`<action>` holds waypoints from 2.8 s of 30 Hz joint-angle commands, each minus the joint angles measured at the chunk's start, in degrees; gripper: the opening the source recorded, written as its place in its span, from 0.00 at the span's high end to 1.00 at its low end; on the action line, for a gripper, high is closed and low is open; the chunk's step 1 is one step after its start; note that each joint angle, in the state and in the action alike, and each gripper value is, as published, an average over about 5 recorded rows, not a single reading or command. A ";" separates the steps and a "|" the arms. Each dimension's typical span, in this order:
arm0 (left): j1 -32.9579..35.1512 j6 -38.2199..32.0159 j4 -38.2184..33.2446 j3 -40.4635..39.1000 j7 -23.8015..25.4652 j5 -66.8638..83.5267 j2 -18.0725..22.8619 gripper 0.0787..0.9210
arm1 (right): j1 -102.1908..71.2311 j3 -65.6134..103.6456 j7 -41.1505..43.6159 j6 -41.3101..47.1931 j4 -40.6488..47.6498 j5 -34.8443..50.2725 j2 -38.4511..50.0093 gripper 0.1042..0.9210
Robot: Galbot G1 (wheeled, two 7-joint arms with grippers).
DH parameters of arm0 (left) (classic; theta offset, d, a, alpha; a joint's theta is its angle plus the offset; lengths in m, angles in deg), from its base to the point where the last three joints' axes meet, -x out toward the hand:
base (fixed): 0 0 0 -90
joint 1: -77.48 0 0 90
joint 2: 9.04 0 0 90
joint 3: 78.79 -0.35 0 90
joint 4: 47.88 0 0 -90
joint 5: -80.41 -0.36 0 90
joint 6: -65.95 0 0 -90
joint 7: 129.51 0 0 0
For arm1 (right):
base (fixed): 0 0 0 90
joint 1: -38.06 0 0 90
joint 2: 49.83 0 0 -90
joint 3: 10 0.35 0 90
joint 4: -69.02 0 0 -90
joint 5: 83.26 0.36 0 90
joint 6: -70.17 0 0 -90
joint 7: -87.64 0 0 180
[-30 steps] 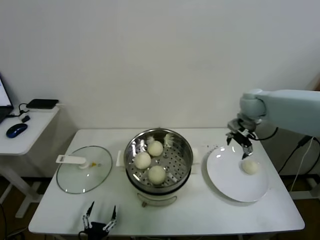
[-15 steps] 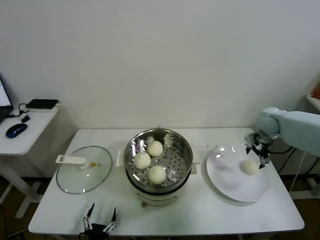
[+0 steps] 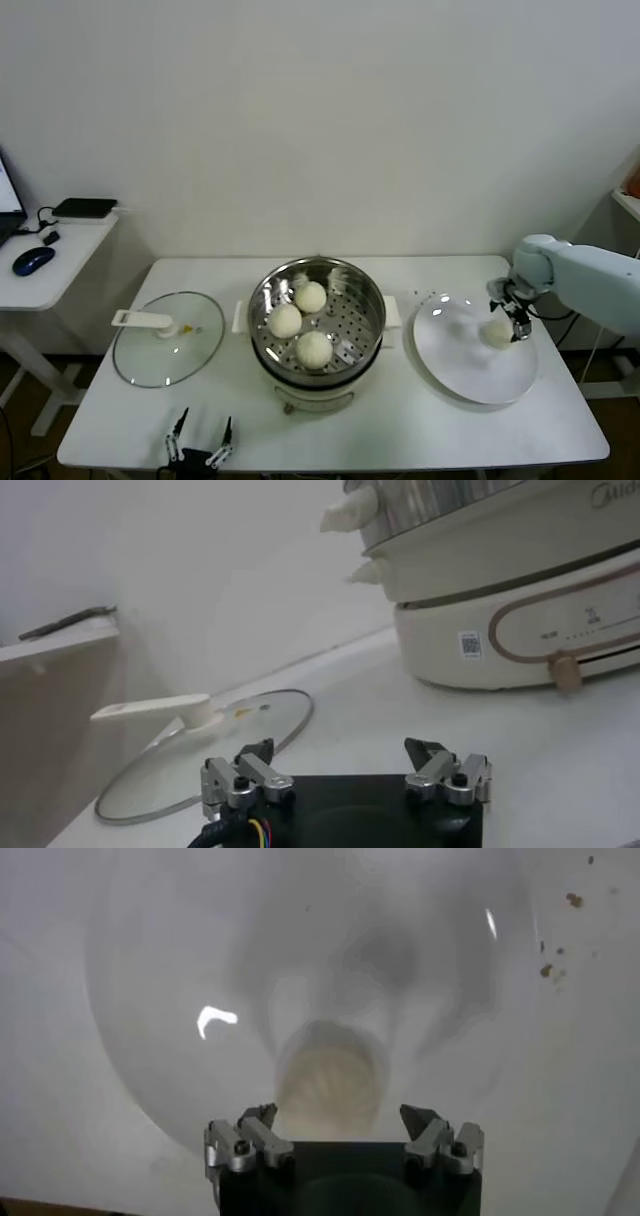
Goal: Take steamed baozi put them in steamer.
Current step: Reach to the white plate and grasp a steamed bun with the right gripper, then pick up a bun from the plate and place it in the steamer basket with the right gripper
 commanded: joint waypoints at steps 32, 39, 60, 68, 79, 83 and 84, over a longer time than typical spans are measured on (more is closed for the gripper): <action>-0.12 0.13 -0.80 -0.63 -0.27 0.20 -0.55 0.12 | 19.20 -17.70 -2.60 8.88 -16.08 14.90 2.85 0.35; 0.03 0.34 -1.78 -1.19 -0.23 0.19 -0.96 0.12 | 43.13 -34.38 -2.73 13.27 -31.68 34.81 -1.77 0.37; 0.64 0.78 -2.84 -1.00 0.01 -0.42 -1.33 0.12 | 47.74 -22.01 -9.23 21.61 -40.06 62.25 -21.28 0.37; 0.60 1.27 -3.05 -0.32 0.11 -0.15 -1.23 0.12 | 36.37 -18.82 -11.50 22.95 -33.43 57.34 -26.95 0.37; 0.14 1.13 -1.79 0.20 0.10 -0.02 -1.02 0.12 | 27.43 -19.06 -12.75 23.44 -28.00 50.94 -28.06 0.37; -0.06 1.06 -1.43 0.36 0.08 0.02 -1.05 0.12 | 25.67 -18.98 -12.88 23.36 -26.25 49.34 -28.25 0.37; -0.11 1.04 -1.32 0.38 0.08 0.02 -1.05 0.12 | 25.40 -18.94 -12.90 23.36 -26.04 49.11 -28.26 0.37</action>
